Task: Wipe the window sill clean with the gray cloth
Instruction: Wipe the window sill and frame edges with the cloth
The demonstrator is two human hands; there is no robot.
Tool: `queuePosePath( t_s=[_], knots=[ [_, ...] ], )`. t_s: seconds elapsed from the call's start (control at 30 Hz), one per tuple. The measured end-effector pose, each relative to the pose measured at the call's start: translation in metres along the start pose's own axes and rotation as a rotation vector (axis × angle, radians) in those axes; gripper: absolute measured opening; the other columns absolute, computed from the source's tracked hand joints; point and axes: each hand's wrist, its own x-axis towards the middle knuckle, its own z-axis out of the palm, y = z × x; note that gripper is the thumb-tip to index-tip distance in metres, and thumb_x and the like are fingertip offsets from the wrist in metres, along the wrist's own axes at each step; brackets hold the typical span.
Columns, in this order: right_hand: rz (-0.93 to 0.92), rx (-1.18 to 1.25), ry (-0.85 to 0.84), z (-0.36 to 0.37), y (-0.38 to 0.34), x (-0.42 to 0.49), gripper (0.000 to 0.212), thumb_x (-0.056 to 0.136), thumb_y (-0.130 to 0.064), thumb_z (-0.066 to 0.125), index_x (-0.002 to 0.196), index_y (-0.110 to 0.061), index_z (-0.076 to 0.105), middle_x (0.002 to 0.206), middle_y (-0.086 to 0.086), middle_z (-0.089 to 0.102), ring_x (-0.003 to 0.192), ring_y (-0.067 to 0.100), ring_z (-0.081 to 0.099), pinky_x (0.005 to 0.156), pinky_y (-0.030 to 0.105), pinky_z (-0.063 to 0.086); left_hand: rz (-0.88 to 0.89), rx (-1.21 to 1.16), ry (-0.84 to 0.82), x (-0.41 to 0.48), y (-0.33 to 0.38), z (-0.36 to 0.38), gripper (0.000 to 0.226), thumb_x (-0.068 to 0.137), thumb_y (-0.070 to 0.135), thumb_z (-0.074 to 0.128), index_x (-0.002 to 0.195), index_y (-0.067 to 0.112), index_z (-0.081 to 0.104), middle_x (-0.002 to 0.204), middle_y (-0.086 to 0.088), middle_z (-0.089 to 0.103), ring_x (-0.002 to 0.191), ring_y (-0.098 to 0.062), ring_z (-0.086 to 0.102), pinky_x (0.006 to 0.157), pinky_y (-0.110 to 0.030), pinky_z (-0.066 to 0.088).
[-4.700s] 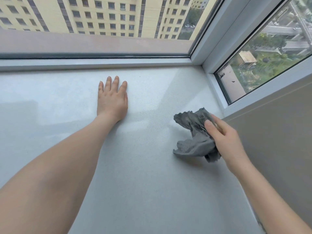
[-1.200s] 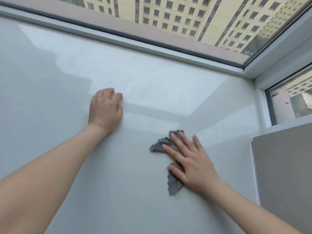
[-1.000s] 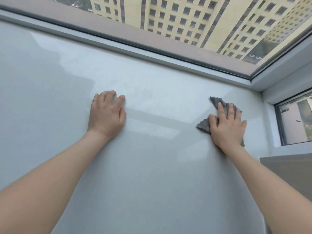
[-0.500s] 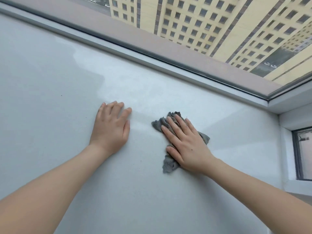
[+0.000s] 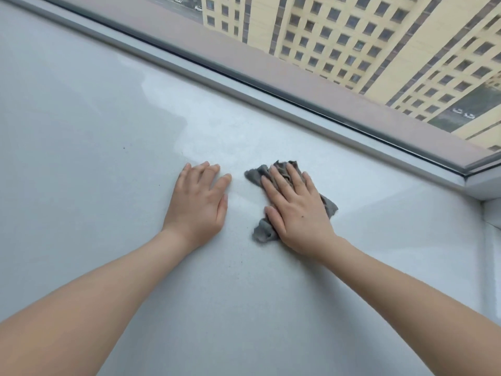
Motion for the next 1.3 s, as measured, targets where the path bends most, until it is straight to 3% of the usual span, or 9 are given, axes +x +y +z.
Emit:
queuePosePath(
  t_s=[0.1,0.23,0.3,0.53,0.7,0.83,1.03,1.13,1.3],
  knots=[
    [-0.136,-0.067,-0.068,-0.005,0.030,-0.008,0.056,0.094,-0.046,0.022,0.144,-0.025,0.034,0.152,0.004,0.033,0.141,0.028,0.026,0.113,0.048,0.019,-0.001,-0.003,0.000,-0.007,0.003,-0.001,0.042,0.082,0.027,0.035,0.112,0.010,0.059,0.118,-0.018,0.059,0.115,-0.038,0.051,0.104,-0.053,0.032],
    [0.310,-0.031,-0.014,-0.008,0.051,0.042,0.059,0.093,-0.049,0.015,0.148,-0.028,0.022,0.158,0.003,0.019,0.145,0.026,0.012,0.115,0.048,0.014,0.003,-0.024,0.007,-0.015,0.006,-0.004,0.041,0.081,0.027,0.036,0.110,0.010,0.059,0.115,-0.017,0.060,0.112,-0.038,0.052,0.103,-0.053,0.033],
    [0.395,-0.006,-0.024,-0.005,0.035,0.037,0.055,0.096,-0.046,0.019,0.149,-0.029,0.018,0.159,0.002,0.012,0.146,0.026,0.004,0.117,0.048,0.006,0.010,-0.033,0.011,-0.021,0.008,-0.006,0.040,0.080,0.026,0.037,0.109,0.010,0.059,0.114,-0.017,0.060,0.111,-0.038,0.052,0.102,-0.053,0.033],
    [0.210,0.088,0.030,-0.001,-0.058,-0.108,0.055,0.091,-0.048,0.028,0.143,-0.032,0.034,0.155,0.003,0.027,0.145,0.028,0.015,0.115,0.051,0.012,0.028,-0.002,-0.025,-0.026,0.013,-0.017,0.036,0.081,0.023,0.037,0.106,0.009,0.058,0.112,-0.019,0.058,0.107,-0.038,0.050,0.102,-0.054,0.034],
    [0.139,0.123,-0.027,0.005,-0.125,-0.224,0.051,0.092,-0.048,0.034,0.142,-0.035,0.036,0.155,0.001,0.026,0.144,0.028,0.016,0.113,0.052,0.014,-0.028,0.006,-0.144,-0.032,0.024,-0.024,0.042,0.095,0.023,0.029,0.137,0.015,0.035,0.146,-0.014,0.031,0.136,-0.030,0.021,0.114,-0.048,0.009],
    [0.064,0.059,-0.096,0.002,-0.107,-0.268,0.049,0.096,-0.053,0.023,0.141,-0.040,0.033,0.154,-0.003,0.028,0.143,0.023,0.022,0.112,0.051,0.017,-0.054,-0.136,-0.074,-0.069,0.025,-0.043,0.041,0.092,0.016,0.037,0.132,0.011,0.044,0.137,-0.018,0.043,0.128,-0.033,0.036,0.108,-0.043,0.021],
    [0.912,0.064,-0.029,0.004,-0.097,-0.302,0.065,0.086,-0.056,0.019,0.143,-0.030,0.034,0.155,0.006,0.026,0.143,0.029,0.018,0.110,0.060,0.016,-0.109,-0.155,0.029,-0.141,-0.013,-0.068,0.042,0.083,0.016,0.037,0.118,0.006,0.057,0.117,-0.019,0.059,0.106,-0.038,0.052,0.091,-0.045,0.041],
    [1.077,0.122,-0.049,0.008,-0.150,-0.300,0.072,0.084,-0.060,0.017,0.145,-0.025,0.033,0.155,0.013,0.025,0.142,0.038,0.017,0.109,0.064,0.014,-0.149,-0.137,0.055,-0.173,-0.028,-0.078,0.039,0.083,0.014,0.038,0.115,0.005,0.059,0.115,-0.019,0.061,0.104,-0.039,0.053,0.089,-0.046,0.043],
    [0.634,0.048,-0.150,0.016,-0.203,-0.329,0.066,0.091,-0.062,0.009,0.145,-0.029,0.030,0.154,0.013,0.026,0.140,0.041,0.020,0.110,0.057,0.005,-0.184,-0.130,0.075,-0.212,-0.043,-0.095,0.038,0.082,0.013,0.039,0.113,0.005,0.059,0.112,-0.019,0.062,0.101,-0.040,0.054,0.088,-0.047,0.044]
  ],
)
